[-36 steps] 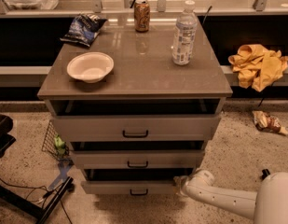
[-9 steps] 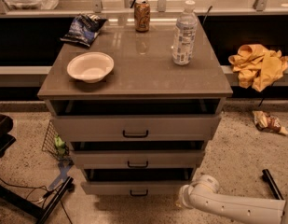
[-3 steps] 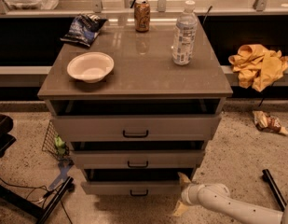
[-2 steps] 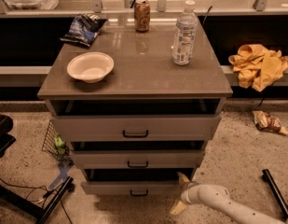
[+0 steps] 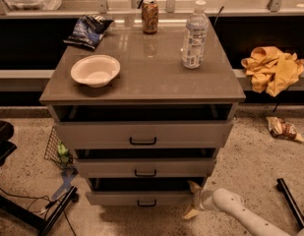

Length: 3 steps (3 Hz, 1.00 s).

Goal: Open bottom drawer

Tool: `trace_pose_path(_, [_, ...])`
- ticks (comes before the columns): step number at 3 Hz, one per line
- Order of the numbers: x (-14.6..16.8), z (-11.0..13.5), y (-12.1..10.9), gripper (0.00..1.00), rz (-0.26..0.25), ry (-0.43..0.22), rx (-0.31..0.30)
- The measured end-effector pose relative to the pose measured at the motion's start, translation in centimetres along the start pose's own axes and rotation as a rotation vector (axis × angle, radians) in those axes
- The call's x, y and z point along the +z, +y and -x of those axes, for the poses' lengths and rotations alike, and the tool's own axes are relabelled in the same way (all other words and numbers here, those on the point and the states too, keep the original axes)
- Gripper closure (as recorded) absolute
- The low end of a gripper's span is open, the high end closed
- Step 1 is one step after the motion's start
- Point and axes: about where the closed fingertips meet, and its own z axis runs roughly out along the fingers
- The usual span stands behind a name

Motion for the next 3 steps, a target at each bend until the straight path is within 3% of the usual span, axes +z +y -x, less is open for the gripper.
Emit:
trace_pose_path(2, [0.4, 0.2, 0.4, 0.59, 0.008, -0.004, 0.002])
trace_pose_path(3, [-1.9, 0.1, 3.2, 0.90, -0.005, 0.019, 0.018])
